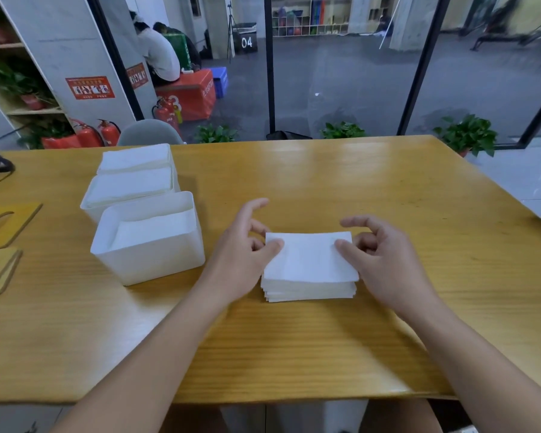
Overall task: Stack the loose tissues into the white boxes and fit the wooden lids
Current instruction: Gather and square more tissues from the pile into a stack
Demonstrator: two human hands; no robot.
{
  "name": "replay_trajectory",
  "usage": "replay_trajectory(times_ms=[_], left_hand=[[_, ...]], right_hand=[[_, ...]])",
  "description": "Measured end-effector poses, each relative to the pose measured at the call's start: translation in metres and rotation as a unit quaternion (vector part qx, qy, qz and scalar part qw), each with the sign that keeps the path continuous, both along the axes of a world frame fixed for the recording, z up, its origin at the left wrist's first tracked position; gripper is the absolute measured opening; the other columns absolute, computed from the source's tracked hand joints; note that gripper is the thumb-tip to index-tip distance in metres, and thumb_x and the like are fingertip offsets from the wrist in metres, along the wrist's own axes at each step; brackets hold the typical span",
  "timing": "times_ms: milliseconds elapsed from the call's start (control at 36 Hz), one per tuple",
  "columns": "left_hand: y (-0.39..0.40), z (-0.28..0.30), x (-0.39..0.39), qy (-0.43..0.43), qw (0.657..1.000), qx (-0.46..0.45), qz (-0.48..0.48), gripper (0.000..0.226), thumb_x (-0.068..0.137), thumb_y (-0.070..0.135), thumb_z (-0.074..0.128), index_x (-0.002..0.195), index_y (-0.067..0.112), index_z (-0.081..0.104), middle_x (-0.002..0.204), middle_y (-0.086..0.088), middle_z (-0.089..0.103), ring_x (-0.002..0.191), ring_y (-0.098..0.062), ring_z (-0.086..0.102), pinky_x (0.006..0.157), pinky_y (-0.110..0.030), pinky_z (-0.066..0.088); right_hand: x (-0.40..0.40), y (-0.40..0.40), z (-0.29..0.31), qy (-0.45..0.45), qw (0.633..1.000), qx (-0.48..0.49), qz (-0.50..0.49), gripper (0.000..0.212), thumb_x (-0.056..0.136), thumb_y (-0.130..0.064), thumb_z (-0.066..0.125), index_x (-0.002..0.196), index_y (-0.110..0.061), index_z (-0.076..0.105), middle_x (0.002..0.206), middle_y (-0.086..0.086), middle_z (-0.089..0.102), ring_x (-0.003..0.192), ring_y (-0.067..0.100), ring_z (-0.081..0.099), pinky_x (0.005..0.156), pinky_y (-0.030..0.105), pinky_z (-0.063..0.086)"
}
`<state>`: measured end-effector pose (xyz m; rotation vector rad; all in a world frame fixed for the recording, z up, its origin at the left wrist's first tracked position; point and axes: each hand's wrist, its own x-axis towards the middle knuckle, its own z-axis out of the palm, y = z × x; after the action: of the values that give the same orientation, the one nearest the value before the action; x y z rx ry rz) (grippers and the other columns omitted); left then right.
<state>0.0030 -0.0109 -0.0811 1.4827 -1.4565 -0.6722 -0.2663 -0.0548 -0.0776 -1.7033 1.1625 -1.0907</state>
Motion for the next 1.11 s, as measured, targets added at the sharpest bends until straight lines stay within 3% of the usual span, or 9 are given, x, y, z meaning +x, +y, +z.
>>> replay_trajectory(times_ms=[83, 167, 278, 444, 556, 722, 944, 1028, 1111], left_hand=[[0.010, -0.006, -0.005, -0.093, 0.995, 0.011, 0.033, 0.078, 0.101, 0.042, 0.075, 0.160, 0.057, 0.027, 0.112, 0.024, 0.057, 0.085, -0.007, 0.069, 0.072, -0.021, 0.050], [0.020, -0.008, -0.007, -0.204, 0.977, 0.026, 0.049, 0.075, 0.101, 0.056, 0.069, 0.163, 0.052, 0.027, 0.128, 0.023, 0.044, 0.111, 0.001, 0.053, 0.090, -0.027, 0.051], [0.028, 0.001, -0.002, -0.191, 0.980, 0.053, 0.021, 0.047, 0.104, 0.067, 0.057, 0.144, 0.042, 0.059, 0.144, 0.025, 0.045, 0.142, -0.003, 0.035, 0.116, -0.041, 0.044], [0.028, 0.012, -0.007, -0.206, 0.970, 0.121, -0.046, 0.064, 0.101, 0.076, 0.055, 0.157, 0.048, 0.043, 0.144, 0.031, 0.042, 0.150, -0.003, 0.030, 0.119, -0.039, 0.036], [0.029, 0.007, -0.009, -0.229, 0.961, 0.134, -0.082, 0.067, 0.100, 0.070, 0.063, 0.160, 0.053, 0.038, 0.158, 0.025, 0.041, 0.155, -0.003, 0.023, 0.121, -0.035, 0.029], [0.030, -0.003, -0.010, -0.185, 0.974, 0.115, -0.066, 0.068, 0.096, 0.067, 0.071, 0.157, 0.054, 0.043, 0.148, 0.026, 0.046, 0.151, -0.001, 0.029, 0.119, -0.035, 0.032], [0.031, 0.000, -0.011, -0.178, 0.977, 0.100, -0.066, 0.069, 0.094, 0.062, 0.076, 0.155, 0.052, 0.047, 0.130, 0.042, 0.046, 0.139, 0.007, 0.035, 0.106, -0.023, 0.031], [0.033, -0.001, -0.011, -0.163, 0.981, 0.089, -0.060, 0.082, 0.091, 0.063, 0.080, 0.161, 0.052, 0.038, 0.147, 0.030, 0.047, 0.138, 0.005, 0.043, 0.110, -0.028, 0.039], [0.037, -0.001, -0.011, -0.098, 0.991, 0.084, -0.048, 0.105, 0.083, 0.061, 0.087, 0.164, 0.059, 0.020, 0.144, 0.032, 0.050, 0.129, 0.018, 0.048, 0.101, -0.017, 0.042]], right_hand=[[0.002, 0.005, -0.005, 0.076, 0.997, -0.025, -0.023, 0.024, 0.098, -0.027, 0.079, 0.119, -0.032, 0.069, 0.071, -0.009, 0.065, 0.057, 0.007, 0.053, 0.057, 0.020, 0.042], [0.004, 0.007, -0.006, 0.193, 0.978, -0.069, -0.049, 0.031, 0.095, -0.033, 0.082, 0.124, -0.029, 0.070, 0.096, -0.013, 0.067, 0.068, 0.010, 0.058, 0.070, 0.032, 0.053], [-0.006, -0.001, 0.004, 0.230, 0.968, -0.090, -0.045, 0.032, 0.097, -0.049, 0.077, 0.125, -0.033, 0.071, 0.116, -0.021, 0.063, 0.095, 0.002, 0.061, 0.079, 0.028, 0.048], [-0.007, -0.013, 0.021, 0.244, 0.962, 0.042, 0.112, 0.067, 0.093, -0.059, 0.077, 0.154, -0.044, 0.052, 0.136, -0.027, 0.061, 0.117, -0.003, 0.059, 0.095, 0.031, 0.056], [-0.002, -0.016, 0.023, 0.274, 0.945, 0.078, 0.158, 0.077, 0.090, -0.054, 0.083, 0.157, -0.046, 0.045, 0.136, -0.028, 0.057, 0.111, 0.001, 0.061, 0.093, 0.034, 0.058], [0.005, -0.018, 0.027, 0.307, 0.934, 0.096, 0.156, 0.074, 0.088, -0.045, 0.086, 0.153, -0.041, 0.051, 0.133, -0.016, 0.060, 0.114, 0.010, 0.064, 0.098, 0.036, 0.057], [0.011, -0.021, 0.041, 0.317, 0.922, 0.145, 0.167, 0.029, 0.081, -0.038, 0.090, 0.101, -0.025, 0.075, 0.096, -0.003, 0.076, 0.084, 0.018, 0.067, 0.075, 0.037, 0.050], [0.011, -0.016, 0.042, 0.295, 0.928, 0.152, 0.171, 0.028, 0.081, -0.030, 0.093, 0.098, -0.020, 0.072, 0.087, -0.004, 0.071, 0.075, 0.017, 0.061, 0.068, 0.034, 0.044], [0.008, -0.011, 0.042, 0.251, 0.941, 0.149, 0.172, 0.029, 0.081, -0.023, 0.093, 0.099, -0.021, 0.071, 0.088, -0.004, 0.071, 0.073, 0.014, 0.061, 0.066, 0.033, 0.044]])
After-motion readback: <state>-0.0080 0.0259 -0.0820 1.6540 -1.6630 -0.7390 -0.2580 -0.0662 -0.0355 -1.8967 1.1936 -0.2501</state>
